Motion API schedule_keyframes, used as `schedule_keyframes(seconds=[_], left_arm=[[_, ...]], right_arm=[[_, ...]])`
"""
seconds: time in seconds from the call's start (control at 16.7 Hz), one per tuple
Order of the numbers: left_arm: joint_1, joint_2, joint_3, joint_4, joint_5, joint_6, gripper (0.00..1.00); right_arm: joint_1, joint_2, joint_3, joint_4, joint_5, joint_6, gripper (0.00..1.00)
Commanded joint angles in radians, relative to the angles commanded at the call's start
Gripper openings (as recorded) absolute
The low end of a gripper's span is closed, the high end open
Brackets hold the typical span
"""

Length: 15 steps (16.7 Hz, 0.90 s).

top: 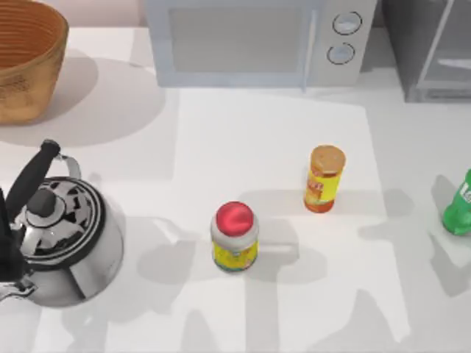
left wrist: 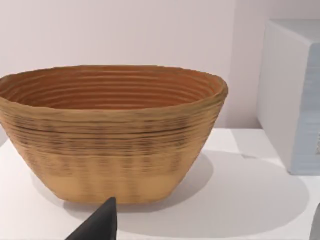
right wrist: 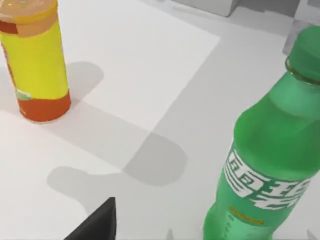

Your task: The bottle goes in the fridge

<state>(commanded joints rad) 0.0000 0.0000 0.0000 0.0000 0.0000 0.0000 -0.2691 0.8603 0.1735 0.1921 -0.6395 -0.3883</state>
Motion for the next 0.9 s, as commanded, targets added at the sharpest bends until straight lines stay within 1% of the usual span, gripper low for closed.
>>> schedule_keyframes(seconds=[0.3, 0.48, 0.66, 0.9], left_arm=[[0.000, 0.000, 0.000, 0.000, 0.000, 0.000, 1.00], [0.000, 0.000, 0.000, 0.000, 0.000, 0.000, 1.00], [0.000, 0.000, 0.000, 0.000, 0.000, 0.000, 1.00], [0.000, 0.000, 0.000, 0.000, 0.000, 0.000, 1.00]], right_arm=[[-0.144, 0.456, 0.130, 0.127, -0.304, -0.208, 1.00], [-0.206, 0.642, 0.189, 0.191, -0.438, -0.308, 1.00], [-0.240, 0.744, 0.209, 0.227, -0.509, -0.368, 1.00], [-0.246, 0.761, 0.210, 0.233, -0.519, -0.379, 1.00]])
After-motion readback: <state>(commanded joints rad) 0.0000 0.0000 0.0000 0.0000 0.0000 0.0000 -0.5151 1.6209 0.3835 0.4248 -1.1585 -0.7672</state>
